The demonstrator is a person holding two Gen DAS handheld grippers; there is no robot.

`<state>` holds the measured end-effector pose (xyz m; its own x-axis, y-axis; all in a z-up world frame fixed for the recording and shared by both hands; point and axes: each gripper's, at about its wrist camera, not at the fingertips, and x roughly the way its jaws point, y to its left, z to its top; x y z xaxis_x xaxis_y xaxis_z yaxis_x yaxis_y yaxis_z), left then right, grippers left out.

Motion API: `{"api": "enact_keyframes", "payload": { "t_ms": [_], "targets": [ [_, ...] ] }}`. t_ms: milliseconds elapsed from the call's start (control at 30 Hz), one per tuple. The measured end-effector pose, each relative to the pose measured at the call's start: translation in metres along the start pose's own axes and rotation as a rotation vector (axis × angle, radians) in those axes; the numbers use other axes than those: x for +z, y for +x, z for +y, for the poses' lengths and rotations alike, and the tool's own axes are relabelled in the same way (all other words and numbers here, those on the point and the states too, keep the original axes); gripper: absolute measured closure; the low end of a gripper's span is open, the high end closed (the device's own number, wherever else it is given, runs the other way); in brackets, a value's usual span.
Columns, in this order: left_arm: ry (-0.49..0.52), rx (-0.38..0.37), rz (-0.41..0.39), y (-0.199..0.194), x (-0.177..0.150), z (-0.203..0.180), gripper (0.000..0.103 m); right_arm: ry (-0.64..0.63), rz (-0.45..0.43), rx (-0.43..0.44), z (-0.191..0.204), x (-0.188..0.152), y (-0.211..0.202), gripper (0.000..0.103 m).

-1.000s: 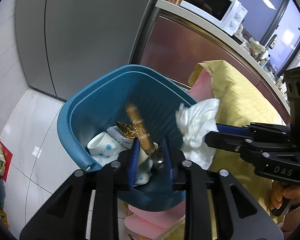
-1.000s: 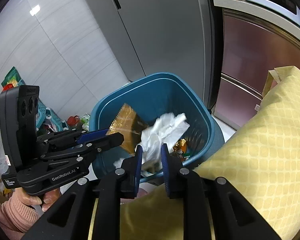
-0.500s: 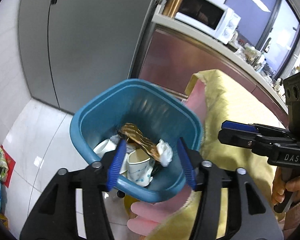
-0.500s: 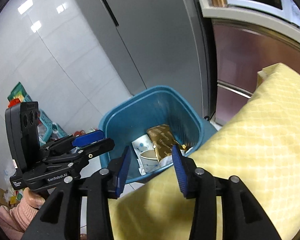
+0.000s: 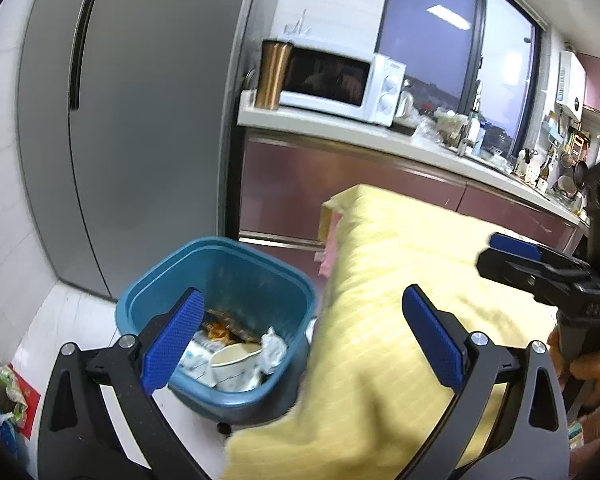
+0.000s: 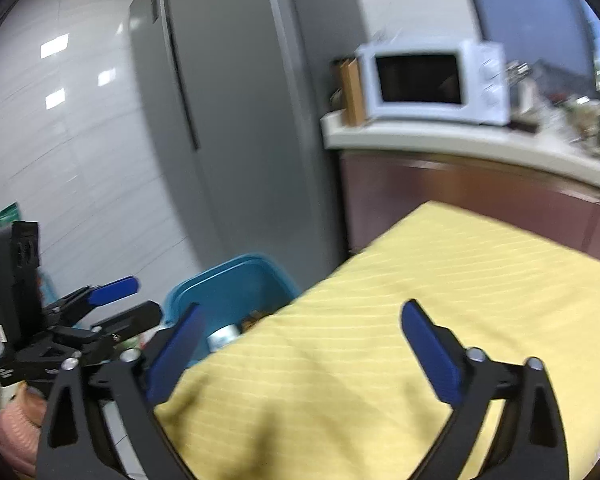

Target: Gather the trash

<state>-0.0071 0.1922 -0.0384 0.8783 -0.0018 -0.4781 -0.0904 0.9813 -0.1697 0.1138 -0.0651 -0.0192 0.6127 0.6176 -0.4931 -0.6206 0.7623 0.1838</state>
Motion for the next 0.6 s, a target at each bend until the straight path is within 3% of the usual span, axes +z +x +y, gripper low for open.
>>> {"api": "enact_keyframes", "payload": {
  "t_ms": [267,467,600],
  "targets": [
    [0.078,0.035,-0.127,-0.019,0.006,-0.06,0.006,0.046,-0.166,-0.258,-0.032,-0.031,-0.072,0.007],
    [0.105,0.014,-0.174,-0.026,0.006,-0.093,0.006,0.074,-0.222,-0.381,-0.05,-0.046,-0.097,0.007],
    [0.121,0.012,-0.191,-0.029,0.003,-0.11,0.006,0.099,-0.247,-0.415,-0.058,-0.056,-0.119,0.007]
  ]
}}
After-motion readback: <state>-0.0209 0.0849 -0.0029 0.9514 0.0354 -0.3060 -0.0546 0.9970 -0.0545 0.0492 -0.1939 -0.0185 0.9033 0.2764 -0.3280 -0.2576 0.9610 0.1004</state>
